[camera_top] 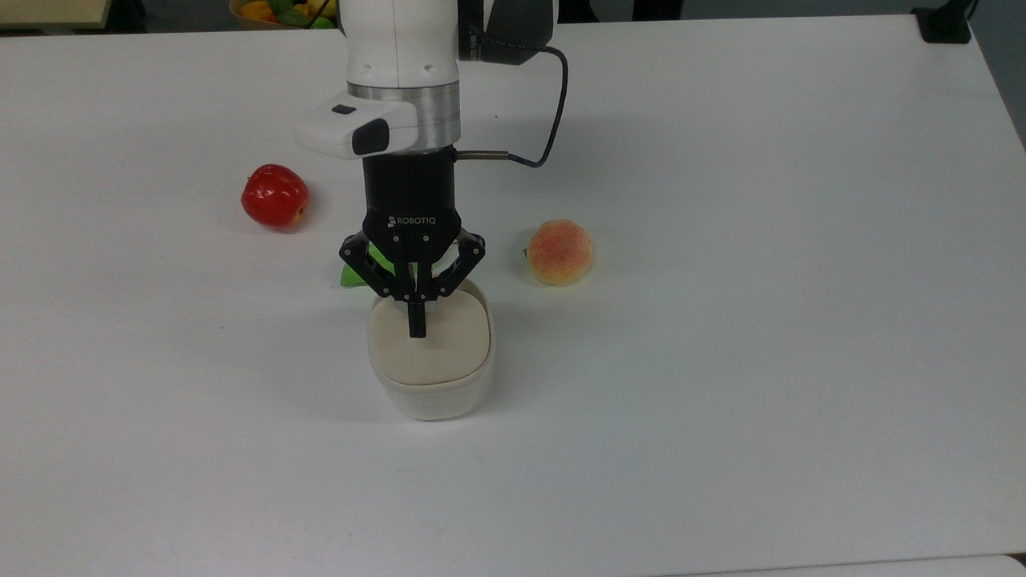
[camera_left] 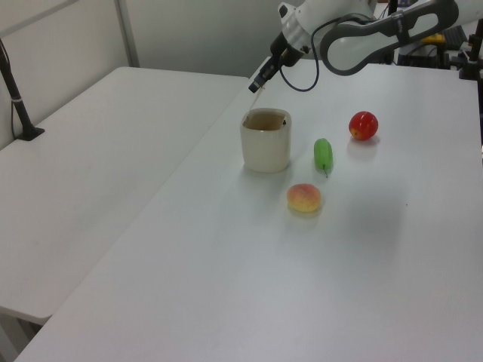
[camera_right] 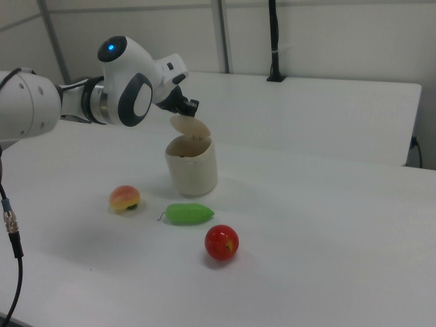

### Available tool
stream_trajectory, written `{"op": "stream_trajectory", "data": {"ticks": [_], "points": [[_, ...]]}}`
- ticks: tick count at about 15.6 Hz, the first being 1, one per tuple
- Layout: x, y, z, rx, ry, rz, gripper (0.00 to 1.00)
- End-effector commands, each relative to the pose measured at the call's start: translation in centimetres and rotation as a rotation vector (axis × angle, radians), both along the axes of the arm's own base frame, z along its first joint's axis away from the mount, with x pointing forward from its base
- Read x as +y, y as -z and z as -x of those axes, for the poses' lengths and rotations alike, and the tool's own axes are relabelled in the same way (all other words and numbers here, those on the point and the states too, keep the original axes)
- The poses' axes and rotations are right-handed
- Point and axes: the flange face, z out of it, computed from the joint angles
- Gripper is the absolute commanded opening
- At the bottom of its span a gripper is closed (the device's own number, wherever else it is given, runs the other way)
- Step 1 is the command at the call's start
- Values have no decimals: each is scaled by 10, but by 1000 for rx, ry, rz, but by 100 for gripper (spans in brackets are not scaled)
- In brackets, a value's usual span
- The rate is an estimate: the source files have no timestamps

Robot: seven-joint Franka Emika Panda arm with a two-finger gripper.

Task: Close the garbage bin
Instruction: 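Push the flip lid down with the gripper until it shuts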

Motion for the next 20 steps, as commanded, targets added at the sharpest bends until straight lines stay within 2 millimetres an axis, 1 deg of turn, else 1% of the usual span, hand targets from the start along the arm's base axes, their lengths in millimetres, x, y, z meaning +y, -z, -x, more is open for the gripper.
{"op": "stream_trajectory", "data": {"ticks": [1,7,9,13,16,18,19,20], "points": [[-3,8,8,118,-3,38,0],[-4,30,17,292,-4,72,0],[-5,35,19,328,-4,84,0],[-5,40,21,349,-19,93,0],[-5,48,20,363,-21,96,0],[-5,54,19,372,-22,95,0],[-5,63,19,386,-25,99,0],[-5,67,19,391,-23,97,0]]}}
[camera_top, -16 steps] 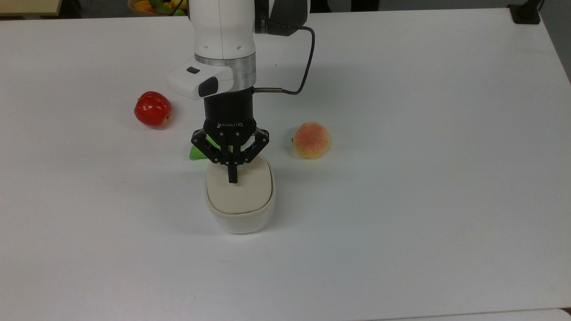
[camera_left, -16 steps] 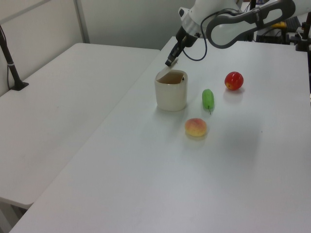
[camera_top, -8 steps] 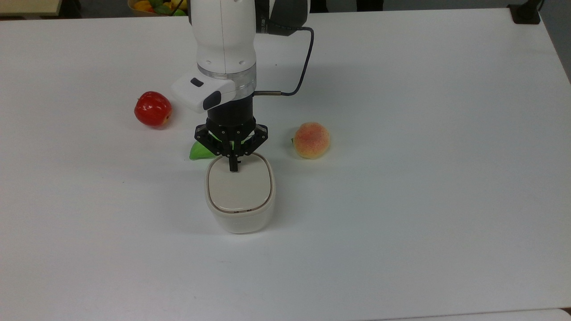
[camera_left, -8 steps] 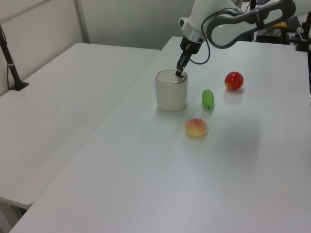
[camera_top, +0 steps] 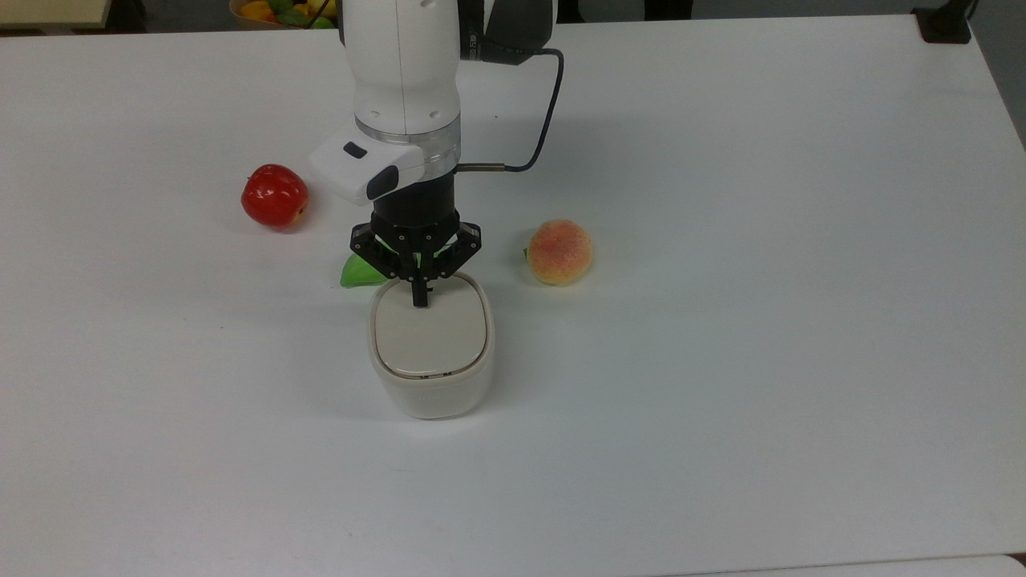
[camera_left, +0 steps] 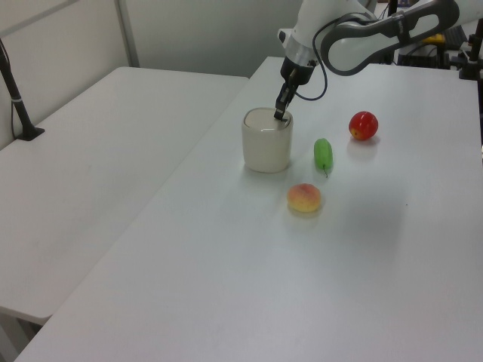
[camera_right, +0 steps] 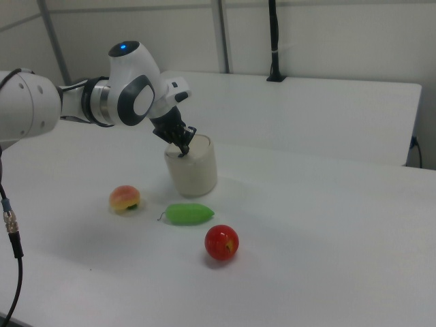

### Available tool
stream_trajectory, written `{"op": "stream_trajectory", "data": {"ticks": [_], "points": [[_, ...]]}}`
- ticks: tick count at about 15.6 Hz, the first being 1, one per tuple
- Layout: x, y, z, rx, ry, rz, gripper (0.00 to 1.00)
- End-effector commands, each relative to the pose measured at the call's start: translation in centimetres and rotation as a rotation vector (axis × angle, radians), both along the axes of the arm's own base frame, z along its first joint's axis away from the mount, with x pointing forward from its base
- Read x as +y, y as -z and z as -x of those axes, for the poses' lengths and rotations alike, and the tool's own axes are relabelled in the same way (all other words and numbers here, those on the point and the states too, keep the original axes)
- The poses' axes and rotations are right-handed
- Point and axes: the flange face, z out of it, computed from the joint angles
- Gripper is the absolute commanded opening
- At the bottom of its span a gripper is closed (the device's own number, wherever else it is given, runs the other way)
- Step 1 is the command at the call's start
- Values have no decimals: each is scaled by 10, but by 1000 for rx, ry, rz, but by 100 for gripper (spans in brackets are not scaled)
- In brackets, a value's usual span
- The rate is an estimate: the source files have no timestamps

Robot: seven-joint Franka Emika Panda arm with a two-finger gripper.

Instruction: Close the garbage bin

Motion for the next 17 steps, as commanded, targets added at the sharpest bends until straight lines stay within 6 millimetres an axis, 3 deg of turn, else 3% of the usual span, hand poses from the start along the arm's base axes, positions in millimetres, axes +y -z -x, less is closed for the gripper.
{"op": "stream_trajectory", "data": {"ticks": [1,7,12,17], "points": [[-1,26,4,67,-18,27,0],[-4,12,3,46,-9,22,0],[-5,-40,9,-27,3,10,0],[-7,-85,42,94,7,38,0]]}}
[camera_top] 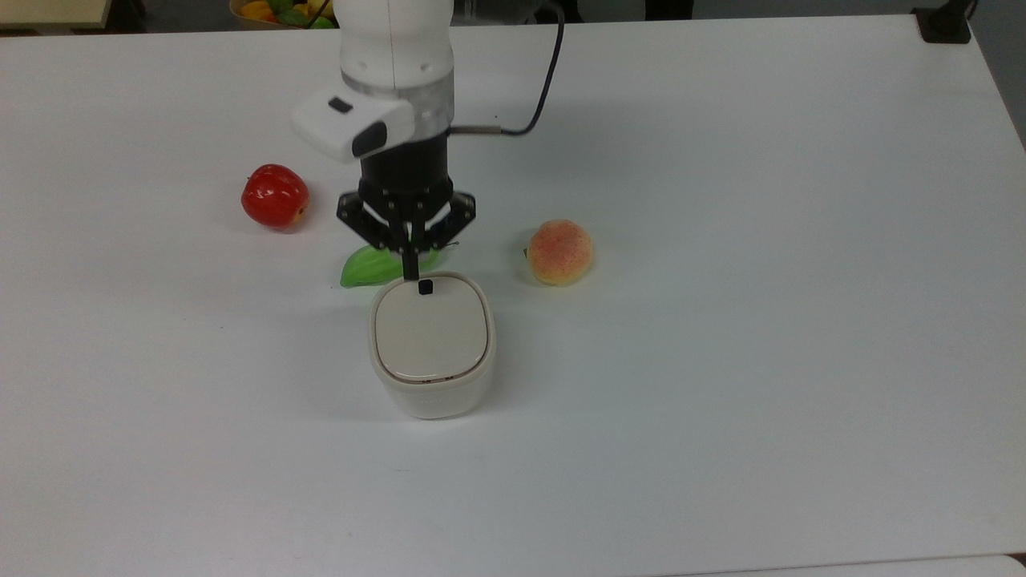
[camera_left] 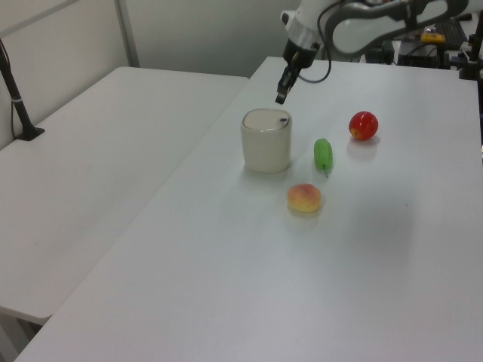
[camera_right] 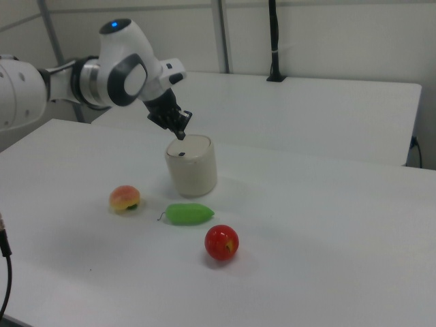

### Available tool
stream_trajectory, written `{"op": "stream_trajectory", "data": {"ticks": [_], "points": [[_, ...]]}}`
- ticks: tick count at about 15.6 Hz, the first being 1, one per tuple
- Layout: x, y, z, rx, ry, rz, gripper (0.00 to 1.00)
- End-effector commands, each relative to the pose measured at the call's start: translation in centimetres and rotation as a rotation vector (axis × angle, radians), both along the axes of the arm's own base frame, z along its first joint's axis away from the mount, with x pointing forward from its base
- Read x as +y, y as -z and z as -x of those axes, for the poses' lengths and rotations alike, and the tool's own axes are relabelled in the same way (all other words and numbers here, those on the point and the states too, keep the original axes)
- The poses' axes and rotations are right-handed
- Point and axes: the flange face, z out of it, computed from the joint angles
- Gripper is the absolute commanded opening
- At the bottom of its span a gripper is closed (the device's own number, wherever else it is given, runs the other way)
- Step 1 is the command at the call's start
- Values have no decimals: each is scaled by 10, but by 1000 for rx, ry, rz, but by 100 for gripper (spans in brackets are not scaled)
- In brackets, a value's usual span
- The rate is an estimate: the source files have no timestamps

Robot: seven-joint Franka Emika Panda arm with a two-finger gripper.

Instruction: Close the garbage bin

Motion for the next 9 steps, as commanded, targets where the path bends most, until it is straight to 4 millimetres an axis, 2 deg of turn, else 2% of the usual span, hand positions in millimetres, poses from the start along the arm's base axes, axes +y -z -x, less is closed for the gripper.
{"op": "stream_trajectory", "data": {"ticks": [1,4,9], "points": [[-3,-36,37,127,-2,37,0],[-8,-62,63,205,5,48,0],[-16,-83,99,317,26,61,0]]}}
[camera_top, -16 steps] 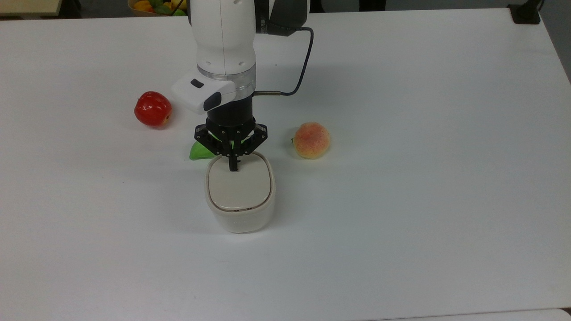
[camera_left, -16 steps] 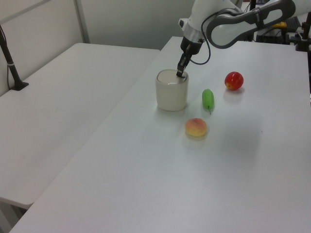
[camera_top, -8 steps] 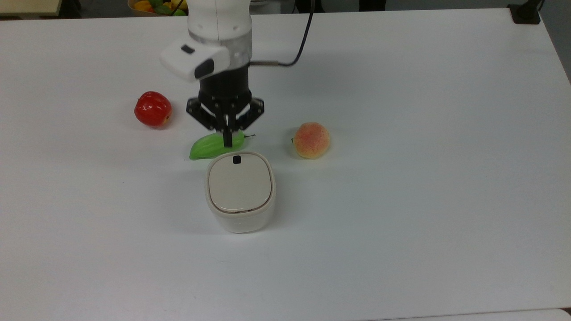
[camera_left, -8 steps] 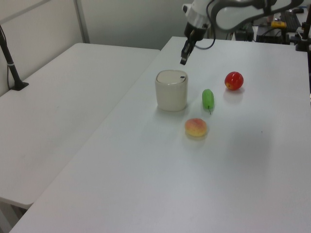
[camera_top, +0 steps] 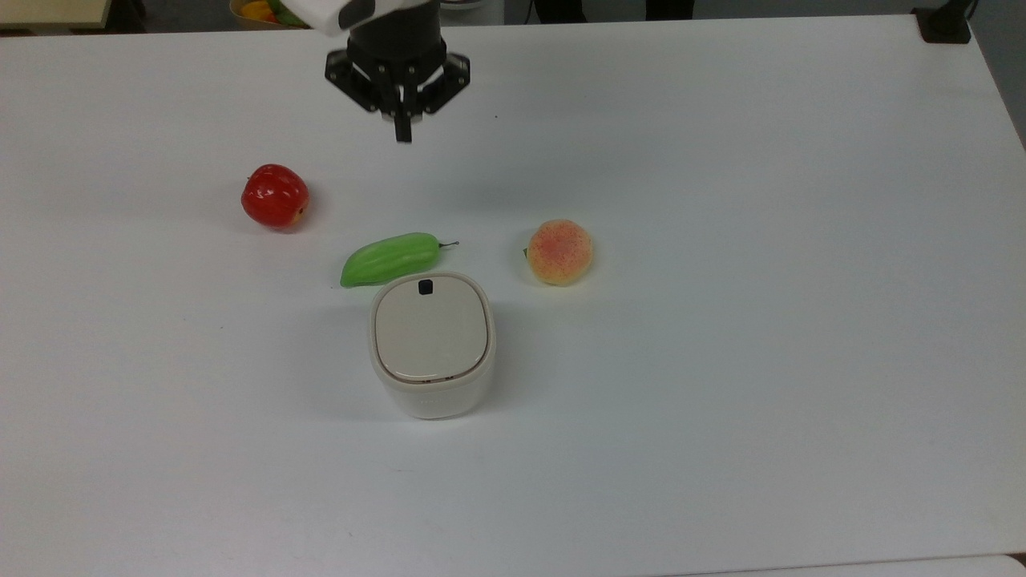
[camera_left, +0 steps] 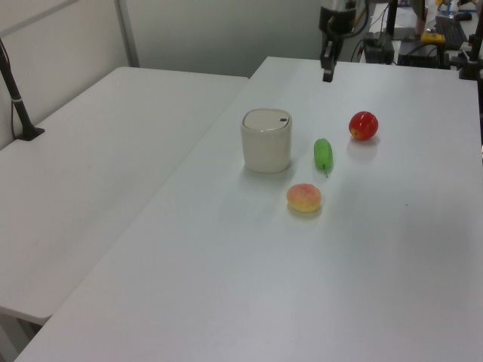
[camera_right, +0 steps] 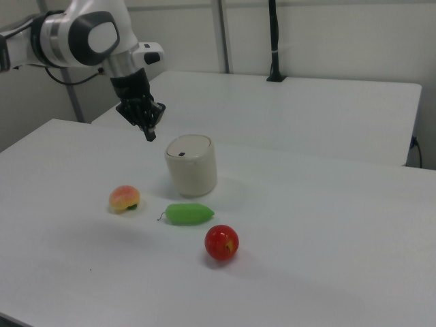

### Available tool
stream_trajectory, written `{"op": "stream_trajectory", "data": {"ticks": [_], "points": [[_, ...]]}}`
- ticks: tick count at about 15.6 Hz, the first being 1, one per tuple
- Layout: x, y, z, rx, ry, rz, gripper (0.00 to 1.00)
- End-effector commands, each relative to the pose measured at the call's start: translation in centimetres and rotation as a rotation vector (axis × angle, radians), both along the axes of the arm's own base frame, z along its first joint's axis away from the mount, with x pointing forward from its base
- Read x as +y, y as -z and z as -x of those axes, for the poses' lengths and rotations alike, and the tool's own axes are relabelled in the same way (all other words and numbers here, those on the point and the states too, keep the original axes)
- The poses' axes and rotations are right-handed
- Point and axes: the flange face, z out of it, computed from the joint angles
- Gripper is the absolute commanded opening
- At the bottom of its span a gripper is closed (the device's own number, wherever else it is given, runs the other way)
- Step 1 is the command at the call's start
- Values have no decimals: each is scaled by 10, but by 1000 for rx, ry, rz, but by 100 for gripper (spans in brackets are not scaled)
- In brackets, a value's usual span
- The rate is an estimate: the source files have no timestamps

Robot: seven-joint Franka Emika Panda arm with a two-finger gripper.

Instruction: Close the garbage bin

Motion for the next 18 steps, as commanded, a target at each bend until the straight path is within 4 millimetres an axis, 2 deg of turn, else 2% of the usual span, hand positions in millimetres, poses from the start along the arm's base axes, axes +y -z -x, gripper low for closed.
{"op": "stream_trajectory", "data": {"ticks": [1,3,4,5,6,7,18], "points": [[-11,-17,33,60,-2,38,0],[-22,-24,38,54,17,49,2],[-26,-26,39,54,23,49,23],[-34,-30,42,60,38,49,55],[-36,-31,45,68,41,50,79],[-36,-31,46,74,43,50,98],[-50,-36,46,63,73,49,100]]}}
